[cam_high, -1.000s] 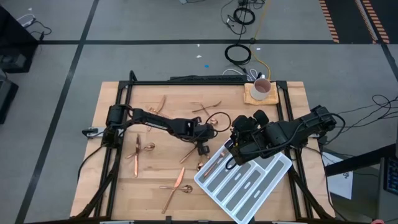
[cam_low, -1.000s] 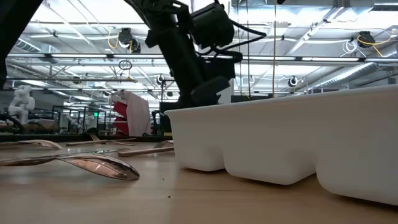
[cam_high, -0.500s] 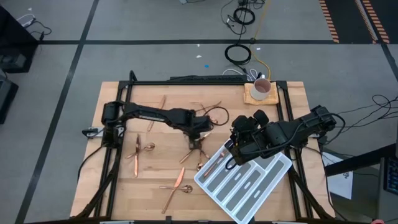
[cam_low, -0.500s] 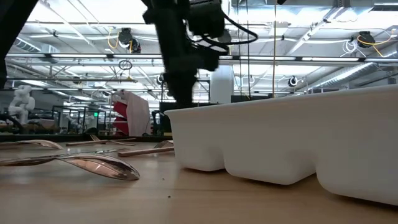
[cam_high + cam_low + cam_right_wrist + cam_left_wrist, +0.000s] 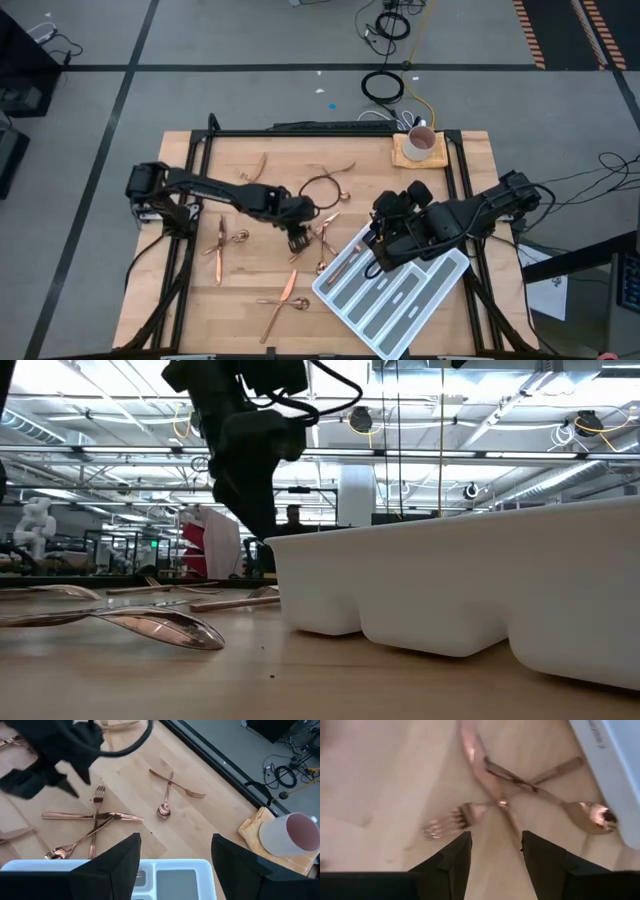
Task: Sort silverware
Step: Put the gold knife into the silverware tray
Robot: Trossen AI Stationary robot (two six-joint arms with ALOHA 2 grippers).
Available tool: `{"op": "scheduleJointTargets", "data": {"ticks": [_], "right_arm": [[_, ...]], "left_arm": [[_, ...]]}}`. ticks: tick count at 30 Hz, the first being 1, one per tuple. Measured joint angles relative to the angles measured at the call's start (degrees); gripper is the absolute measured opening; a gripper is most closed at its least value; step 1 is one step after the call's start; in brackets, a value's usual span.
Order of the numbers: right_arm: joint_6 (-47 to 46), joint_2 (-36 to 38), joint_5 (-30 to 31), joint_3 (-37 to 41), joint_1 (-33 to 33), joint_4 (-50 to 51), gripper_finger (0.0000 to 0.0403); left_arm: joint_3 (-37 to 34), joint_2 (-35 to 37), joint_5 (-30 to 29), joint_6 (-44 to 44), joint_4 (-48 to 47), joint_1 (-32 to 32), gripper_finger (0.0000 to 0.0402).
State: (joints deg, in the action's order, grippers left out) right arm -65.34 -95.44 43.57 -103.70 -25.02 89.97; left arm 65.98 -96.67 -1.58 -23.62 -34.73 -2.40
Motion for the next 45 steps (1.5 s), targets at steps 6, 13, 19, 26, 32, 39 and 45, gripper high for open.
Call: {"op": "scheduleJointTargets", "data": {"ticks": [6, 13, 19, 26, 32, 39, 45], "right_arm": [[-2.69, -0.03, -0.57, 3.06, -0.25, -0.28, 0.0229], [-4.45, -0.06, -1.96, 4.84, -0.39, -0.64, 0.0229], [-4.51, -0.07, -1.9, 4.87, -0.57, -0.89, 0.0229], [-4.5, -0.07, -1.9, 4.87, -0.59, -1.24, 0.0229], [-4.44, -0.07, -1.85, 4.87, -0.61, -1.39, 0.0229], [-4.2, -0.07, -1.87, 4.85, -0.61, -1.46, 0.0229], [-3.96, -0.07, -1.79, 4.85, -0.61, -1.51, 0.0229]], "left_arm": [[0.13, -2.22, -2.49, -1.29, 3.01, -2.54, 0.0189], [0.13, -5.53, -2.93, -0.23, 5.63, -3.28, 0.019], [0.13, -7.61, -2.93, 0.04, 7.18, -3.28, 0.019], [0.24, -9.23, -3.15, 0.14, 9.54, -3.36, 0.019], [0.08, -10.81, -3.1, 0.13, 9.61, -3.31, 0.019], [0.19, -13.61, -2.28, 0.01, 10.87, -3.32, 0.019], [0.33, -14.44, -2.61, -0.04, 11.48, -3.31, 0.0184]]}}
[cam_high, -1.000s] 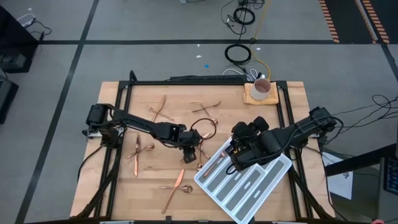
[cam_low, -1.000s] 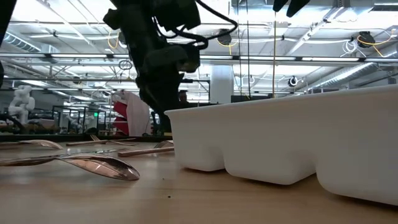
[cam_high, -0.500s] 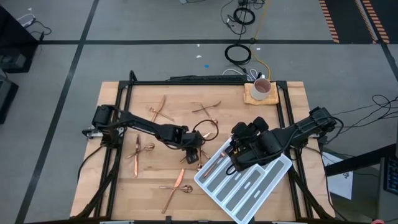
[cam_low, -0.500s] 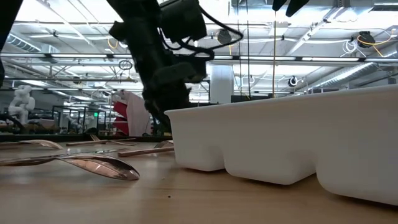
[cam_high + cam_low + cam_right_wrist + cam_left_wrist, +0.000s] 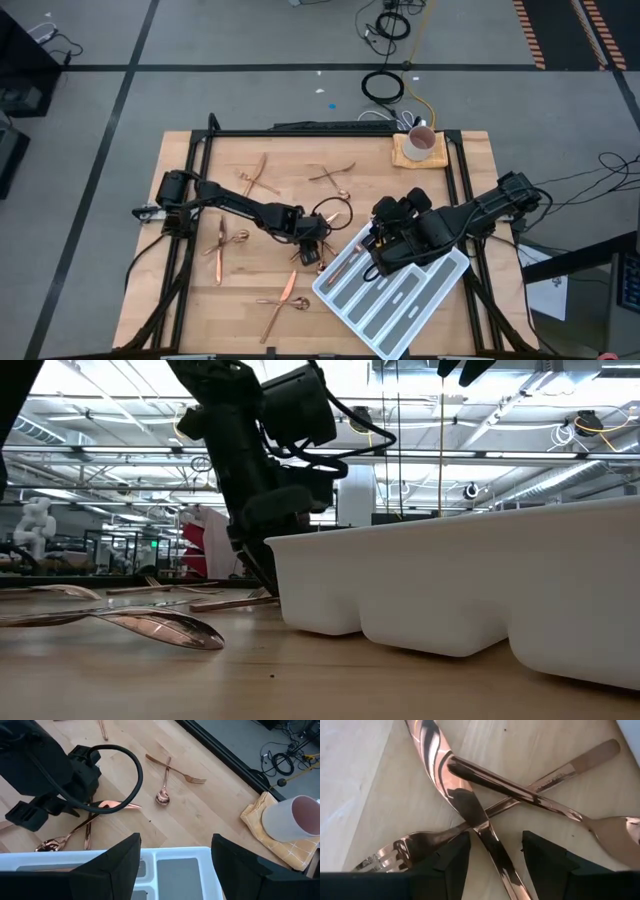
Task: Sort silverware
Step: Put the gold knife into the silverware tray
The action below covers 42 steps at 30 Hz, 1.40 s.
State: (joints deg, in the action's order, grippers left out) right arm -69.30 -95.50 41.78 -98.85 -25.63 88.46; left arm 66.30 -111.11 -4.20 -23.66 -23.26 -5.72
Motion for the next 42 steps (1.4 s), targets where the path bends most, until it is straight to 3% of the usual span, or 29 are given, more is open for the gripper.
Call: {"op": "scheduleJointTargets", "data": {"ticks": [3, 9, 19, 29, 42], "right_arm": [[0.19, 0.0, 0.0, 0.0, 0.0, 0.03, 0.0229], [0.97, 0.0, -0.02, 0.0, 0.0, 0.08, 0.0229], [1.4, 0.0, -0.02, -0.04, 0.0, 0.12, 0.0228], [1.44, 0.0, 0.15, -0.04, 0.0, 0.18, 0.0228], [1.14, 0.02, 0.2, -0.04, 0.02, 1.52, 0.0228]], "left_arm": [[-0.04, -0.04, -0.51, -0.02, 0.01, 0.11, 0.0148], [-0.07, -0.11, 0.21, 0.08, 0.27, 0.21, 0.0029], [0.02, 0.49, 1.06, -1.54, -2.62, 0.39, 0.0026], [-0.41, 6.52, -0.23, -3.04, -8.79, 2.62, 0.0], [0.16, 10.13, -0.09, -2.85, -10.72, 4.85, 0.0]]}}
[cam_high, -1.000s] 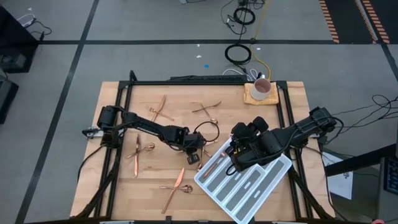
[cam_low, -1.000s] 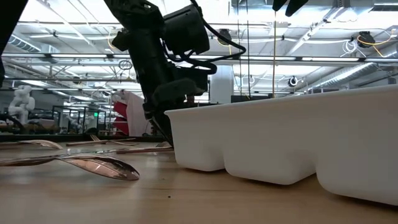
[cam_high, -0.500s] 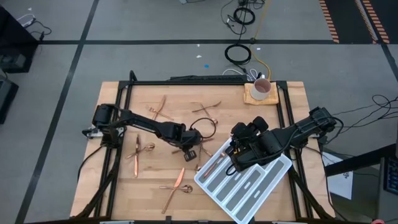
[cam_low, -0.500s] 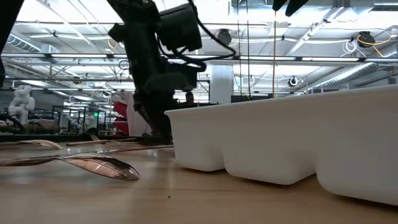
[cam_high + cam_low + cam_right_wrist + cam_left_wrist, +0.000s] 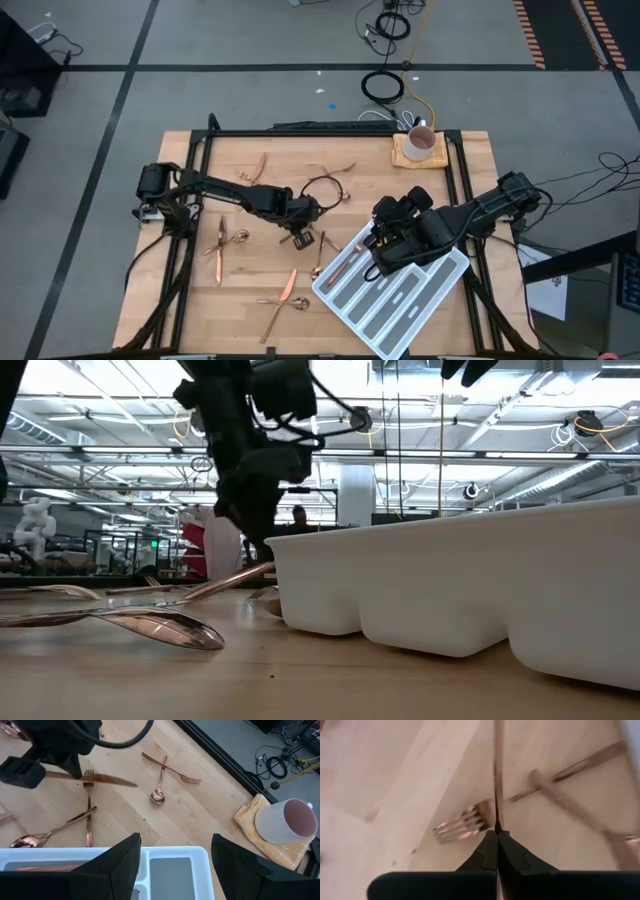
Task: Sort silverware
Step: Put the gold knife into the silverware tray
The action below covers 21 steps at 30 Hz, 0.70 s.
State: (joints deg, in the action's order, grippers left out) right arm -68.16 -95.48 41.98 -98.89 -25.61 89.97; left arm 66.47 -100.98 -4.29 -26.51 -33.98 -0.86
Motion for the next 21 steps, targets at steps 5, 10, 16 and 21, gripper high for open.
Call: {"op": "scheduleJointTargets", "data": {"ticks": [5, 10, 16, 21], "right_arm": [[0.17, 0.02, 0.2, 0.0, 0.0, 0.02, 0.0228], [0.46, 0.02, 0.73, 0.0, 0.0, 0.02, 0.0221], [-0.19, 0.02, 1.55, 0.0, 0.0, 0.02, 0.0205], [-0.99, -0.2, 1.52, 0.0, -0.35, 0.06, 0.0202]], "left_arm": [[0.17, 2.32, 1.02, 0.27, 1.28, 0.29, 0.0], [0.17, 3.96, 1.5, 1.17, 1.07, 1.25, 0.0], [0.17, 4.21, 2.52, 2.15, 2.13, 2.58, 0.0], [0.17, 4.21, 2.92, 4.48, 1.23, 2.82, 0.0013]]}}
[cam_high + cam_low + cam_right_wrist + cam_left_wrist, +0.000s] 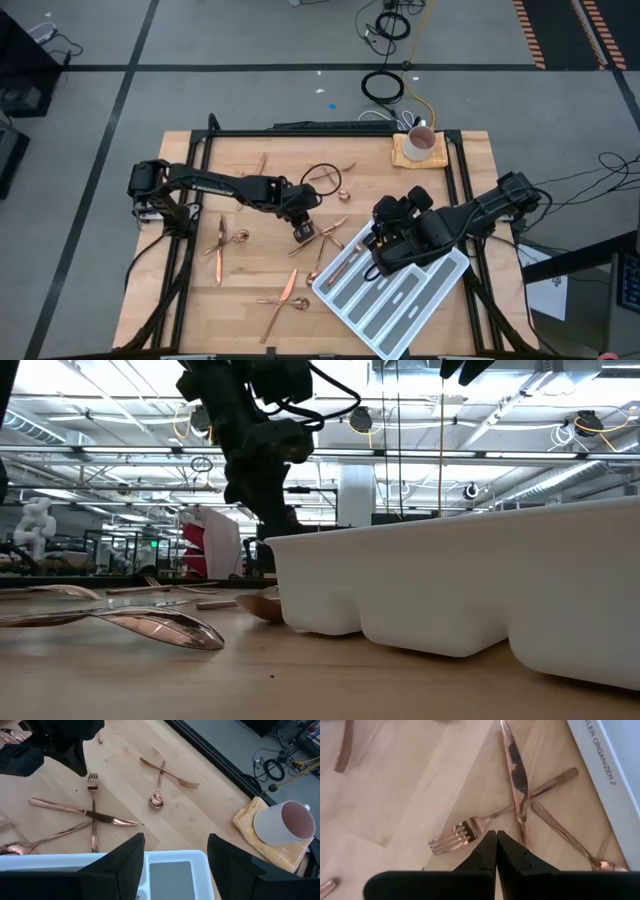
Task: Sort silverware
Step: Put the gold knife into the silverware tray
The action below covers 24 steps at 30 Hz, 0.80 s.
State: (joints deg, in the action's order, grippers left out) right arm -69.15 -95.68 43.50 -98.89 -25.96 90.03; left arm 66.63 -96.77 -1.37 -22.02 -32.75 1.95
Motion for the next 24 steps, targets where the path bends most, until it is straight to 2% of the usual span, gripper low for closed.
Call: {"op": "scheduleJointTargets", "data": {"ticks": [6, 11, 14, 19, 24], "right_arm": [[4.56, -0.09, -0.43, 0.0, -0.02, -0.03, 0.0217], [7.3, -0.11, -0.43, 0.0, -0.02, 0.01, 0.0223], [7.5, -0.11, -0.45, 0.0, -0.04, -0.02, 0.0223], [8.32, -0.11, -0.45, 0.0, -0.04, -0.02, 0.0222], [8.34, -0.11, -0.47, 0.0, -0.2, -0.02, 0.0222]], "left_arm": [[0.0, -0.78, 0.92, -1.46, 2.12, -3.23, 0.0068], [0.02, -4.5, 0.66, -1.5, 8.5, -5.39, 0.0114], [0.02, -7.22, 0.66, -1.5, 8.76, -5.46, 0.0137], [0.02, -9.84, -0.45, -1.86, 8.25, -5.03, 0.0162], [0.09, -10.73, -3.59, -1.15, 9.65, -4.74, 0.0167]]}}
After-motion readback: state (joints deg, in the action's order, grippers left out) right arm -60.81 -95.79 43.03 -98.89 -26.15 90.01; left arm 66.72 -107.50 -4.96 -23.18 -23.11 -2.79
